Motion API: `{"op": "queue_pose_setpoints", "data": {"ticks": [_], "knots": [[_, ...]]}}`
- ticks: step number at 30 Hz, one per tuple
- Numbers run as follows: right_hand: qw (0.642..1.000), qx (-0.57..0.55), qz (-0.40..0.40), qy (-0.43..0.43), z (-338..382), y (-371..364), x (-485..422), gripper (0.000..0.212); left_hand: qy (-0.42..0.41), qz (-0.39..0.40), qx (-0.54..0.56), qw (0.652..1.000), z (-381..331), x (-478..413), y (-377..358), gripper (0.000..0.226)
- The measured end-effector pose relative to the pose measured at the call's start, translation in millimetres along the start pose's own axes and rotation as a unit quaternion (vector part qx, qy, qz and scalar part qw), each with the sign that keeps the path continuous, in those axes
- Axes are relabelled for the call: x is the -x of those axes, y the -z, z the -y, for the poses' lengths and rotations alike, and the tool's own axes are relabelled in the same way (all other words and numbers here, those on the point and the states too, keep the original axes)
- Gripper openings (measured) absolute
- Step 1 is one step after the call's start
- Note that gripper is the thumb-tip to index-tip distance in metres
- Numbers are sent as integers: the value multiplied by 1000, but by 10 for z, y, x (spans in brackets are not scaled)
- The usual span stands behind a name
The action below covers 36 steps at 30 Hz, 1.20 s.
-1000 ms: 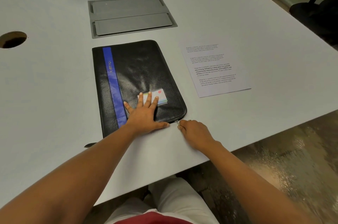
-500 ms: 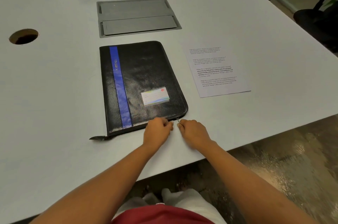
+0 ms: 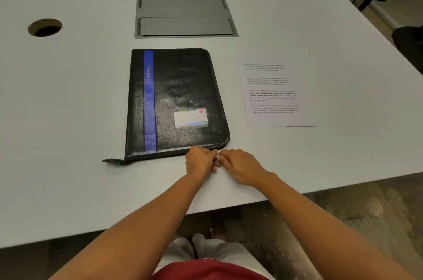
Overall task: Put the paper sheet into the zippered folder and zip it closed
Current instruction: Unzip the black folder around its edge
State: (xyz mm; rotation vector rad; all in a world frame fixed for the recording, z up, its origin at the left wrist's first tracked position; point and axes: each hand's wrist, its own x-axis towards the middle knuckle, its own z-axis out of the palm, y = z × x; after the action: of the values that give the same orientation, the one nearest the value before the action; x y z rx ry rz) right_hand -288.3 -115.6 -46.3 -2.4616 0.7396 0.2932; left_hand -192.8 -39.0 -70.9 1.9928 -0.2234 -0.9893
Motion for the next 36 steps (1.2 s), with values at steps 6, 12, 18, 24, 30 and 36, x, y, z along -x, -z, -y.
{"op": "queue_pose_setpoints", "data": {"ticks": [6, 12, 18, 24, 30, 36], "knots": [[988, 6, -119, -97, 16, 201, -326, 44, -70, -34, -121, 990, 54, 102, -34, 34], [960, -118, -66, -244, 29, 133, -596, 64, -126, -71, -291, 946, 27, 174, -45, 37], [958, -187, -68, -204, -52, 132, -645, 49, -118, -98, -367, 917, 55, 202, -51, 36], [958, -196, -62, -200, -77, 141, -644, 48, -100, -121, -389, 908, 169, 242, 131, 35], [959, -186, -66, -203, -80, 116, -648, 49, -94, -135, -399, 902, 255, 264, 297, 37], [960, -181, -82, -196, -54, 79, -630, 49, -90, -144, -411, 896, 263, 284, 333, 37]]}}
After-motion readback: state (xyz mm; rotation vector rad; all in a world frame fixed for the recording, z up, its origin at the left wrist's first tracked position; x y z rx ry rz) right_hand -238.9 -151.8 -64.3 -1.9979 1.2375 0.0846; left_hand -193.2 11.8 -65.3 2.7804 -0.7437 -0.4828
